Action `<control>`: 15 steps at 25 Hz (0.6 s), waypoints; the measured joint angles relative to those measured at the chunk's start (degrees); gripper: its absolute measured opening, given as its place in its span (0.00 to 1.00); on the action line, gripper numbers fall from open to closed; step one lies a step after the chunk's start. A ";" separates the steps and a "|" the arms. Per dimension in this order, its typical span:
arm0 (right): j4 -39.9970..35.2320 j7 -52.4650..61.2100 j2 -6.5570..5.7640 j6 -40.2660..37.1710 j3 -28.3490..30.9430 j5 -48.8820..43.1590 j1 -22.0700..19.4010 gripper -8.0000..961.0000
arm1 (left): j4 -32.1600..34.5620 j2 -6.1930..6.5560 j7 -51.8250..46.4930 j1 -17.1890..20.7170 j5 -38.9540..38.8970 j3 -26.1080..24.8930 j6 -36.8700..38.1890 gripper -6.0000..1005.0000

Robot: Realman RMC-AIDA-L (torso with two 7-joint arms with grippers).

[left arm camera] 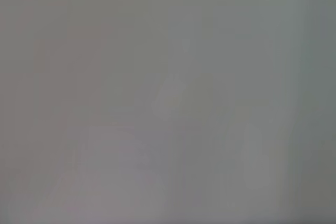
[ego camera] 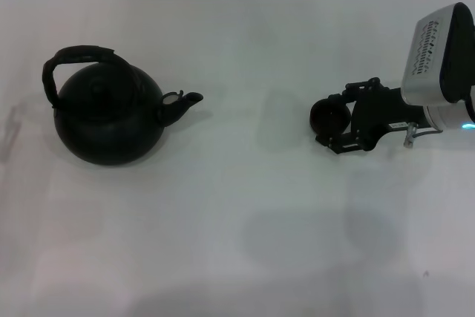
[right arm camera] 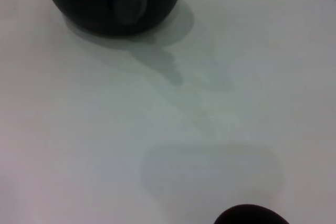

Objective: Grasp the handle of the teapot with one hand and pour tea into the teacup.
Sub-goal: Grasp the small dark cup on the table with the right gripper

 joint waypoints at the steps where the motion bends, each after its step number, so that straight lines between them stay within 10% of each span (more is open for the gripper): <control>1: 0.00 -0.09 0.00 0.02 -0.01 0.00 0.01 0.83 | -0.03 0.00 0.00 0.00 0.00 0.00 0.00 0.77; 15: 1.02 -0.01 -0.14 2.87 0.56 0.17 -0.04 0.75 | -0.13 -0.01 0.00 0.01 0.15 0.00 -0.53 0.77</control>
